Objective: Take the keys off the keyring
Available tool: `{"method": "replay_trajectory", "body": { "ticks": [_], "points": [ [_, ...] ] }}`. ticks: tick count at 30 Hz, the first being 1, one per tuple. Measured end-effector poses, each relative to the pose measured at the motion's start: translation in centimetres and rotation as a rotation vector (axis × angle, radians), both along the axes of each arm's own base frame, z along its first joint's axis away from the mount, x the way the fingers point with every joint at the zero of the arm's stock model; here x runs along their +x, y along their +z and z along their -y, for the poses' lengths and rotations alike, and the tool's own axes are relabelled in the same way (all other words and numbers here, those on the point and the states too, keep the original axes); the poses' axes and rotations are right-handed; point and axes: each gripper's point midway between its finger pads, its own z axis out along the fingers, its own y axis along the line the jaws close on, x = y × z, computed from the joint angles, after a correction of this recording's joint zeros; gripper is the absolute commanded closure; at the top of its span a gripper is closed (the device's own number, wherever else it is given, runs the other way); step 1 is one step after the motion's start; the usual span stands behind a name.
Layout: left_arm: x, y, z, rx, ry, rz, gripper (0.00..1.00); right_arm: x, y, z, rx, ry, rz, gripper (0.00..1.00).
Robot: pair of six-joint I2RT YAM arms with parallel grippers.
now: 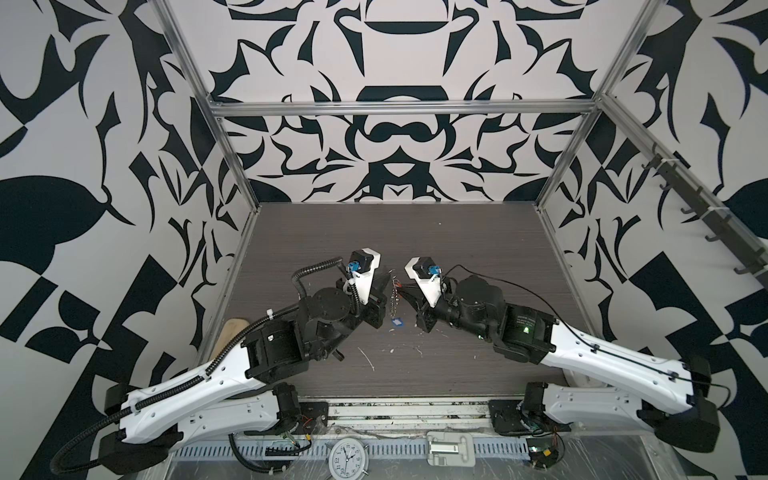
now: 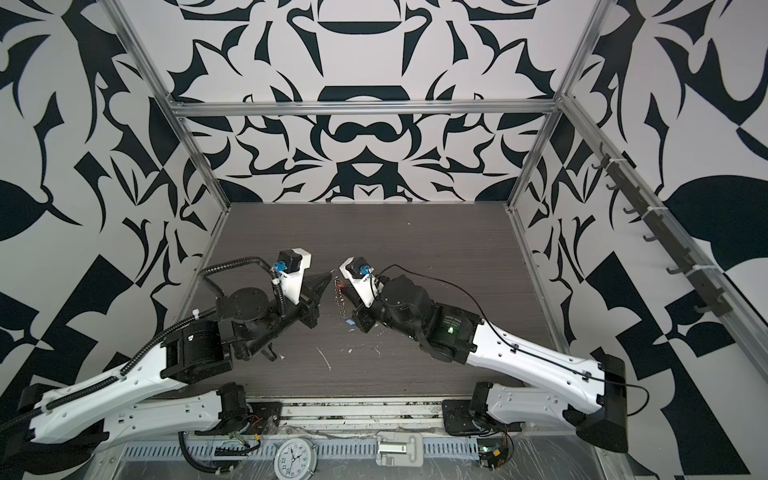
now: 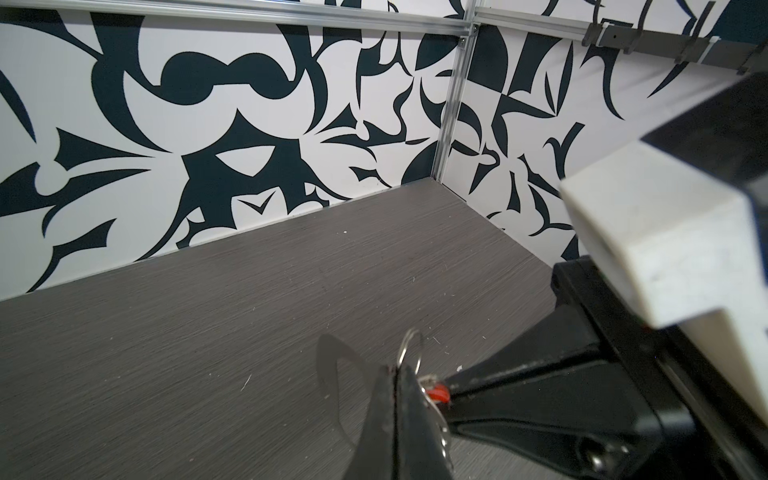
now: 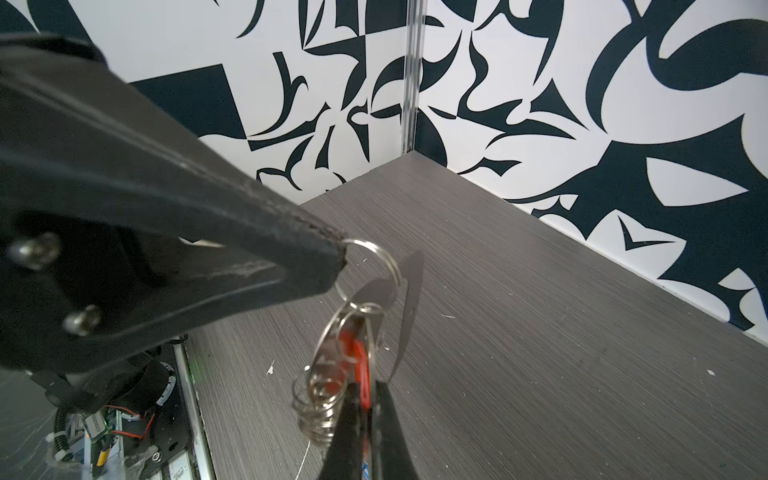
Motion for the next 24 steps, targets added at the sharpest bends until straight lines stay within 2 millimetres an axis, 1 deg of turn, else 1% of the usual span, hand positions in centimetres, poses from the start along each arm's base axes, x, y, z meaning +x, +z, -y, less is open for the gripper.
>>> {"method": "replay_trajectory", "body": {
  "ticks": [3, 5, 6, 8, 9, 11, 12, 13, 17, 19, 20, 21, 22, 23, 24],
  "points": [
    [-0.2, 0.0, 0.0, -0.002, -0.013, 0.004, 1.00, -0.3, -0.1, -0.1, 0.000, 0.017, -0.005, 1.00],
    [-0.3, 0.7, 0.0, -0.024, -0.021, 0.021, 1.00, -0.7, -0.4, -0.1, -0.010, 0.035, -0.016, 0.99],
    [-0.2, 1.4, -0.1, -0.047, -0.020, 0.034, 1.00, -1.0, -0.9, 0.1, -0.027, 0.045, -0.028, 0.92],
    [-0.4, 3.1, -0.7, -0.104, -0.020, 0.067, 1.00, -1.7, -2.2, 0.4, -0.073, 0.074, -0.063, 0.74],
    [-0.5, 3.7, -0.9, -0.124, -0.023, 0.078, 1.00, -2.0, -2.7, 0.5, -0.087, 0.084, -0.078, 0.70],
    [-0.8, 4.8, -1.3, -0.158, -0.031, 0.102, 1.00, -2.6, -3.2, 0.7, -0.113, 0.108, -0.087, 0.70],
    [-0.9, 5.1, -1.5, -0.167, -0.034, 0.108, 1.00, -2.8, -3.3, 0.9, -0.118, 0.115, -0.090, 0.74],
    [-1.0, 5.2, -1.5, -0.176, -0.037, 0.114, 1.00, -3.0, -3.2, 1.0, -0.121, 0.123, -0.088, 0.75],
    [-1.0, 4.2, -1.5, -0.163, -0.041, 0.111, 1.00, -3.3, -2.8, 1.6, -0.114, 0.124, -0.090, 0.58],
    [-0.9, 3.5, -1.3, -0.148, -0.041, 0.104, 1.00, -3.4, -2.8, 1.8, -0.116, 0.121, -0.090, 0.54],
    [-0.9, 3.2, -1.3, -0.142, -0.041, 0.102, 0.97, -3.4, -2.8, 1.9, -0.118, 0.119, -0.092, 0.53],
    [-0.9, 3.0, -1.3, -0.138, -0.041, 0.100, 0.84, -3.3, -2.8, 2.0, -0.120, 0.116, -0.092, 0.53],
    [-0.9, 2.8, -1.3, -0.133, -0.040, 0.101, 0.68, -3.3, -2.9, 2.1, -0.119, 0.111, -0.093, 0.52],
    [-0.9, 2.7, -1.3, -0.133, -0.038, 0.100, 0.54, -3.2, -2.9, 2.2, -0.118, 0.104, -0.095, 0.52],
    [-0.9, 2.5, -1.4, -0.134, -0.035, 0.100, 0.43, -3.1, -3.0, 2.4, -0.117, 0.095, -0.097, 0.51]
  ]
}}
